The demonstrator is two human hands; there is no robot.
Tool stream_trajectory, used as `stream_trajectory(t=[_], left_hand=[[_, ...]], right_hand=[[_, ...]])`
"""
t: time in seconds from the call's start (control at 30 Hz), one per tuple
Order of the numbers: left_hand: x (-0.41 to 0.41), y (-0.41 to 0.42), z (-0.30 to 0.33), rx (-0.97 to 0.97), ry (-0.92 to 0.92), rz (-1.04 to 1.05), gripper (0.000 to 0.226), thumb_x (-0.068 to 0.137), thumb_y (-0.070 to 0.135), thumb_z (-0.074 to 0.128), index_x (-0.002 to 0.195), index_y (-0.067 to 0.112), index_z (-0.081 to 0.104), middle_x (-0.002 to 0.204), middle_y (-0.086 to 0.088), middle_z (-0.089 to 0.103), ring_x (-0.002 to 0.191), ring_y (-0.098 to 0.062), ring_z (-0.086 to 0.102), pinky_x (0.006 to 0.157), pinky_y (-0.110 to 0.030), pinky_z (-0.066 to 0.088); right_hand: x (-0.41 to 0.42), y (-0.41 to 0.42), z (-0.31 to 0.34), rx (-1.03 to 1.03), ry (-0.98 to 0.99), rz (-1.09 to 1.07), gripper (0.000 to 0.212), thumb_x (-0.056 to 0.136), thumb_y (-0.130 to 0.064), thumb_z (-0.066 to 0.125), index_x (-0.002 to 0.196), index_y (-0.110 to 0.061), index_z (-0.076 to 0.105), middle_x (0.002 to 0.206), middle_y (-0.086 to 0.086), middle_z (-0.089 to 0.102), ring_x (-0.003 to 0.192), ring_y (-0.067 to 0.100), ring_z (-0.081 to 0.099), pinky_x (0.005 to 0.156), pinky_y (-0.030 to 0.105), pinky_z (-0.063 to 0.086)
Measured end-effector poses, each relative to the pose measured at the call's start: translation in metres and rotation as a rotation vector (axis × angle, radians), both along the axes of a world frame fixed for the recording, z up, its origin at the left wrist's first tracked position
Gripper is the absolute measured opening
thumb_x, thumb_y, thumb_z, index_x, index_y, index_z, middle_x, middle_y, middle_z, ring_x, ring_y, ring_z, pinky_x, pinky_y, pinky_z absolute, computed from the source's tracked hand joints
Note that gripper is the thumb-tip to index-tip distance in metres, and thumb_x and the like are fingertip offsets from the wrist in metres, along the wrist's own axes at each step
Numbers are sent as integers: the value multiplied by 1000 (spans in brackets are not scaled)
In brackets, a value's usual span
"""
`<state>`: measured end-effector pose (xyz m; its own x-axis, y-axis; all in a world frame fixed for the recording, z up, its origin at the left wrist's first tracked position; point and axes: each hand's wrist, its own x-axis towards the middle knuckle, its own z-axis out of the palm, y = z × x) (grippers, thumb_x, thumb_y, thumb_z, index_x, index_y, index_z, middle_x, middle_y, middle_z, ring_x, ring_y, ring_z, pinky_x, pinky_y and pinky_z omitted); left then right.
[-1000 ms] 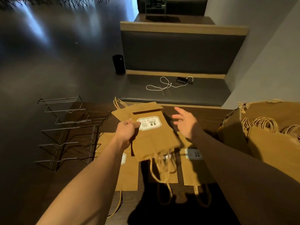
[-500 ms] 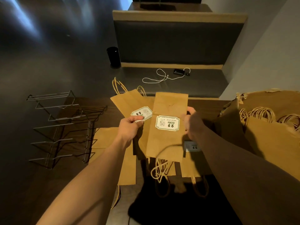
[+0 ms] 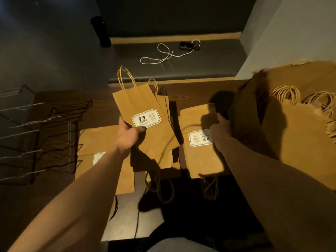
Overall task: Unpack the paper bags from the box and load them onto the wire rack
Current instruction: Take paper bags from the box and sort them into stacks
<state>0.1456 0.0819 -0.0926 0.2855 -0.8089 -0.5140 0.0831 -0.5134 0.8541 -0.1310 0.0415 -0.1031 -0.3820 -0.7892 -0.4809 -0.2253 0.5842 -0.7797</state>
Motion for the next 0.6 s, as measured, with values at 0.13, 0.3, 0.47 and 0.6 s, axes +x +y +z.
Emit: stream_trajectory(t=[0.13, 0.3, 0.47, 0.6], left_hand=[[-10, 1, -15, 14, 78, 67, 49, 84, -13, 62, 120, 19, 50, 117, -5, 69, 115, -27, 63, 99, -42, 51], [-23, 2, -28, 4, 217, 24, 53, 70, -8, 66, 115, 17, 54, 123, -12, 68, 118, -31, 62, 104, -43, 48], [-31, 2, -40, 33, 261, -16, 53, 80, -20, 60, 115, 19, 52, 123, -13, 67, 117, -32, 63, 98, -39, 51], [-41, -1, -35, 18, 268, -81, 56, 80, -24, 59, 115, 18, 55, 122, -11, 69, 114, -27, 64, 99, -37, 50]], right_hand=[[-3, -9, -23, 60, 9, -5, 69, 91, 13, 37, 150, -21, 37, 146, 13, 44, 127, 31, 48, 101, 34, 44], [-7, -11, -48, 127, 40, 50, 56, 93, 4, 41, 146, -15, 42, 138, 13, 52, 124, 33, 52, 94, 37, 45], [-9, -13, -38, 75, 268, 110, 43, 98, -16, 51, 139, -7, 48, 136, 18, 51, 127, 33, 48, 104, 39, 39], [29, -3, 0, 33, -34, 413, 50, 93, -48, 58, 127, -12, 59, 117, 0, 62, 106, 17, 58, 88, 28, 45]])
